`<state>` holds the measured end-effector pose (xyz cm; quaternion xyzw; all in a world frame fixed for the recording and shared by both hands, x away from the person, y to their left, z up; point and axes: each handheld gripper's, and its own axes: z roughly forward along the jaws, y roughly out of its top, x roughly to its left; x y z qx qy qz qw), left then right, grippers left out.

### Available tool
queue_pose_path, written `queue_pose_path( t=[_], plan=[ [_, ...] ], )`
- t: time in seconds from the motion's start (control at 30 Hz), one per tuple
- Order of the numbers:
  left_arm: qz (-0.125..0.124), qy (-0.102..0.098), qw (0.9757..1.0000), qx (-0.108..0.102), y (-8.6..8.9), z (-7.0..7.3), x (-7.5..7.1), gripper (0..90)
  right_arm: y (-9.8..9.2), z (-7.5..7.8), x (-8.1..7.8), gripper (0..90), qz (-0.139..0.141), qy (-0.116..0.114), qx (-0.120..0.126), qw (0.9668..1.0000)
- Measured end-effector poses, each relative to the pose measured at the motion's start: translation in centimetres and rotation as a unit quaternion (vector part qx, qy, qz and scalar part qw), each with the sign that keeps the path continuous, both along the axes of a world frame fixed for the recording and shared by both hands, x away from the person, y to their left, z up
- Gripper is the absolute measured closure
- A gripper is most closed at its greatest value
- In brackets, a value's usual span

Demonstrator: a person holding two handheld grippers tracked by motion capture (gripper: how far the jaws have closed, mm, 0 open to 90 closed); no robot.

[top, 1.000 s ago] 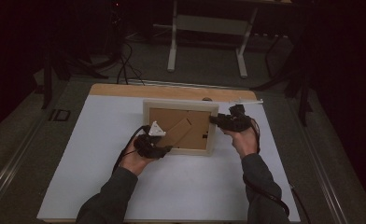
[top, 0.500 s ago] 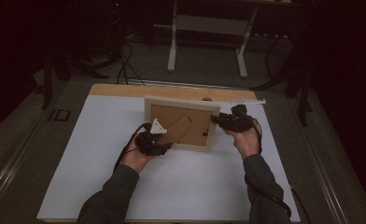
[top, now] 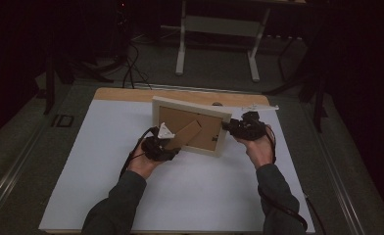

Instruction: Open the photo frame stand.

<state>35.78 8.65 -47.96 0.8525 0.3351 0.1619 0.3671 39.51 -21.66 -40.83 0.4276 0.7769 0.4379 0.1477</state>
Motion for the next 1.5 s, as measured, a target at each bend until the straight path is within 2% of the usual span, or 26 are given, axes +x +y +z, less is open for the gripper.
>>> queue_pose_path(
  t=[0.93, 1.07, 1.3, 1.5],
  plan=[
    [0.025, -0.011, 0.9996, 0.007, 0.0, 0.0, 0.1, 58.8, 0.9, 0.1, -1.0, 63.2, 0.014, -0.028, -0.017, 0.9994],
    [0.036, -0.011, 0.9993, 0.001, 0.0, -0.1, 0.3, 60.1, 1.0, 0.1, -1.1, 66.6, 0.019, -0.030, -0.011, 0.9993],
    [0.035, -0.012, 0.9993, 0.001, -0.1, -0.2, 0.0, 62.4, 0.9, 0.1, -1.0, 67.0, 0.025, -0.025, -0.001, 0.9994],
    [0.032, -0.008, 0.9994, 0.009, -0.2, -0.6, -0.7, 64.3, 1.1, 0.0, -1.5, 64.3, 0.049, -0.027, 0.000, 0.9984]
  ],
)
